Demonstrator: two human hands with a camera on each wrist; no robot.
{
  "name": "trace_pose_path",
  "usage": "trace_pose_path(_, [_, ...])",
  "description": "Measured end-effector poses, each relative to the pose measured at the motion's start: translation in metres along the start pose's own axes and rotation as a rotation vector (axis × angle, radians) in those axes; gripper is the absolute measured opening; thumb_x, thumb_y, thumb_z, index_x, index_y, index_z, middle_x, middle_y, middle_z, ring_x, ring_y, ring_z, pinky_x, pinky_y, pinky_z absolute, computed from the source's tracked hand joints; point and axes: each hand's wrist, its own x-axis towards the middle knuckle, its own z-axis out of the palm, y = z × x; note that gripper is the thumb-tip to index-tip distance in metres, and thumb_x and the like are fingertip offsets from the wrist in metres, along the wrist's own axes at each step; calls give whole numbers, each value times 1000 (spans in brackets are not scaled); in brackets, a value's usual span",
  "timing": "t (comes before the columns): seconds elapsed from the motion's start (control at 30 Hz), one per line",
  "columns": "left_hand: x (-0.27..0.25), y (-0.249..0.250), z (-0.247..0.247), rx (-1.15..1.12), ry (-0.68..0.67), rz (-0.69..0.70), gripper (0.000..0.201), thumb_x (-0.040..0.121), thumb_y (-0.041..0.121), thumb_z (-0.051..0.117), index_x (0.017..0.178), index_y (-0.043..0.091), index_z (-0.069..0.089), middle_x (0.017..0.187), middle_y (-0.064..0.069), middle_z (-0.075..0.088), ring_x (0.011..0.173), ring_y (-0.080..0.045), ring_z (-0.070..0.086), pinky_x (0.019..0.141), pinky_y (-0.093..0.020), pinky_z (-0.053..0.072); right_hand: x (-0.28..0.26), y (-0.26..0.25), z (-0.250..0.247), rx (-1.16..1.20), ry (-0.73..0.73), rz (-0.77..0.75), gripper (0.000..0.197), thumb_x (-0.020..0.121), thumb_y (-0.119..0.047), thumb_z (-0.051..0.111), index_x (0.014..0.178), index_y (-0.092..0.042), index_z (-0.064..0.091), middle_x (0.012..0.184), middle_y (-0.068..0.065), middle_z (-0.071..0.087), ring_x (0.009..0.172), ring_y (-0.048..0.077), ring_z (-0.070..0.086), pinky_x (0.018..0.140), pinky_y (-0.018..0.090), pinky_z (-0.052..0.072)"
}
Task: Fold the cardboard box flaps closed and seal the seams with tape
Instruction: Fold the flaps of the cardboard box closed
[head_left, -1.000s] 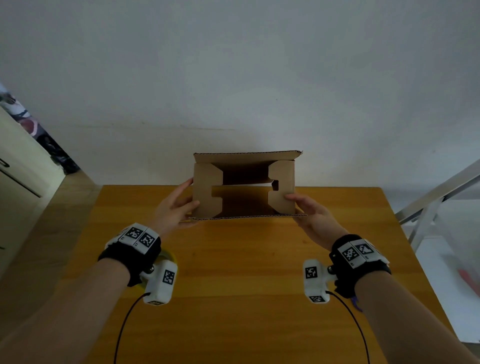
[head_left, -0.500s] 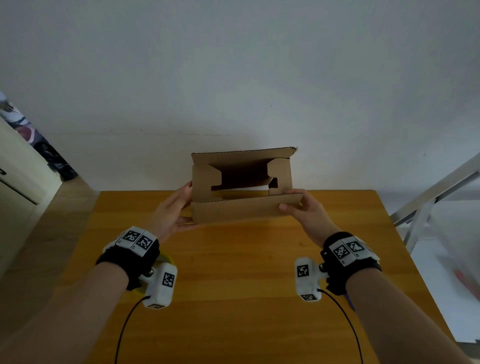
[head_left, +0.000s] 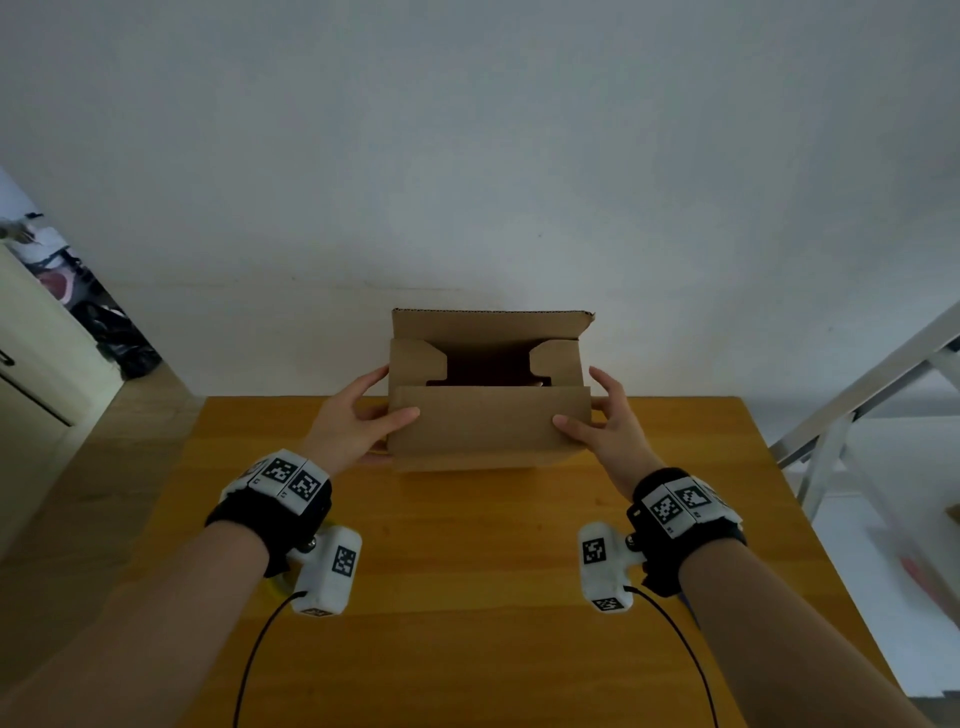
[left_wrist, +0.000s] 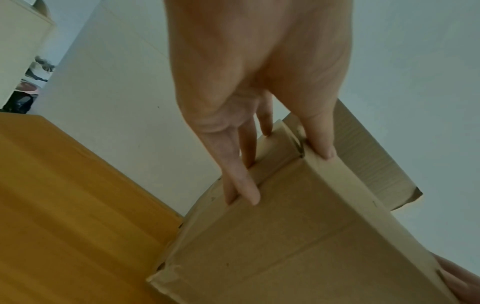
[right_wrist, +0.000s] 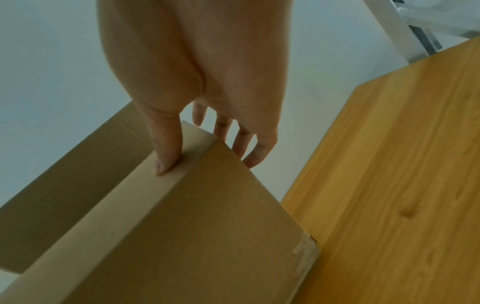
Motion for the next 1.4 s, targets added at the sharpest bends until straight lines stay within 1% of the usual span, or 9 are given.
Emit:
trace_pose_path(0.2, [-2,-10,5,61,37,-25,72,74,33,75,137,31,41,105,-2,65,80,-18,69,60,-40,60,-4,6,-1,-41,21,63,84,81,-19,74,147,-25,23,121,4,50,98,13,56,69,21,49])
trace_pose_path(0.33, [-1,-17,9,49,42,-58,72,74,34,74,137,30,40,93,6,64,73,-20,71,57,-36,59,-2,5,2,-93,40,76,83,82,-23,72,147,-21,21,130,7,46,106,18,52,77,25,48])
trace_pose_path(0.47, [3,-16,11,31,66,-81,74,73,35,75,138,32,39,102,-1,64,79,-24,70,58,-38,59,-1,0,8,-186,81,110,85,83,-27,71,148,-14,17,141,10,38,117,22,45,89,33,46])
trace_pose_path(0.57, [5,-14,13,14,58,-106,75,73,32,76,138,33,38,99,-1,62,81,-24,68,55,-36,59,-1,-13,19,-551,188,-74,80,84,-27,68,146,-12,20,149,11,23,137,28,24,112,44,29])
trace_pose_path(0.7, [8,-14,16,-21,58,-139,77,70,32,78,137,32,40,101,-2,63,81,-25,69,62,-42,59,3,-49,57,-882,90,-514,71,88,-22,60,148,-16,22,157,4,15,145,21,12,119,40,13])
trace_pose_path(0.77, [9,-15,16,-17,62,-145,77,70,33,78,136,31,40,103,-3,62,81,-26,69,62,-42,60,12,-58,73,-1020,17,-566,75,91,-29,57,151,-16,13,160,2,6,147,19,2,120,38,2])
trace_pose_path(0.87, [9,-15,16,-2,59,-143,76,70,35,78,136,31,40,109,-6,62,81,-26,69,63,-41,60,24,-56,83,-1143,-71,-492,82,93,-40,51,152,-16,-1,160,1,-5,147,17,-9,118,36,-6])
trace_pose_path(1.2, [11,-22,16,32,125,-105,73,72,42,75,135,28,42,105,-7,65,77,-24,69,58,-38,60,6,-38,84,-1199,-51,-571,74,91,-44,52,149,-14,18,156,4,19,146,22,9,119,38,-1])
trace_pose_path(1.4, [11,-23,12,79,145,-84,73,73,45,73,136,27,41,103,-7,63,75,-23,69,57,-36,59,-8,-17,94,-1197,-83,-545,75,92,-57,42,149,-15,18,153,4,23,144,22,14,119,38,-3])
